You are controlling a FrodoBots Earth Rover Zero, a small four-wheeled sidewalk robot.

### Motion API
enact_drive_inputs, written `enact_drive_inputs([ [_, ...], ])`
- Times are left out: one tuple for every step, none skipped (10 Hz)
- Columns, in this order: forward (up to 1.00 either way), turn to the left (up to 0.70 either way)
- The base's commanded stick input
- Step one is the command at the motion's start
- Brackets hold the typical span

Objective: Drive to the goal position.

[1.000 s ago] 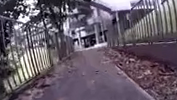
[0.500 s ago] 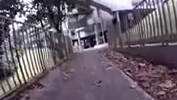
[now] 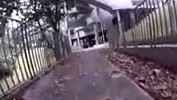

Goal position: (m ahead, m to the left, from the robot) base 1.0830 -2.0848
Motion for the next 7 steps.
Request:
enact_drive_inputs([
  [1.00,0.15],
  [1.00,0.12],
  [1.00,0.00],
  [1.00,0.00],
  [1.00,0.00],
  [1.00,0.00],
  [1.00,0.01],
])
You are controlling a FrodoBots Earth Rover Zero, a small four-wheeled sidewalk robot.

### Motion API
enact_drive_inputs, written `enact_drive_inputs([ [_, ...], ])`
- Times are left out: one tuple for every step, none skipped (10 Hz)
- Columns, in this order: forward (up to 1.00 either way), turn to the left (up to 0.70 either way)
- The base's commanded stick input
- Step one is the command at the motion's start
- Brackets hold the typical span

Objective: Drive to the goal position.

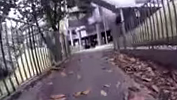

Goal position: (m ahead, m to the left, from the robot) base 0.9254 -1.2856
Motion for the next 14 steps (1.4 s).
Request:
enact_drive_inputs([
  [1.00,0.14],
  [1.00,0.22],
  [1.00,0.18],
  [1.00,0.07],
  [1.00,0.00],
  [1.00,0.00],
  [1.00,0.00],
  [1.00,0.00],
  [1.00,0.00],
  [1.00,0.00],
  [1.00,0.00],
  [1.00,0.00],
  [1.00,0.00],
  [1.00,0.00],
])
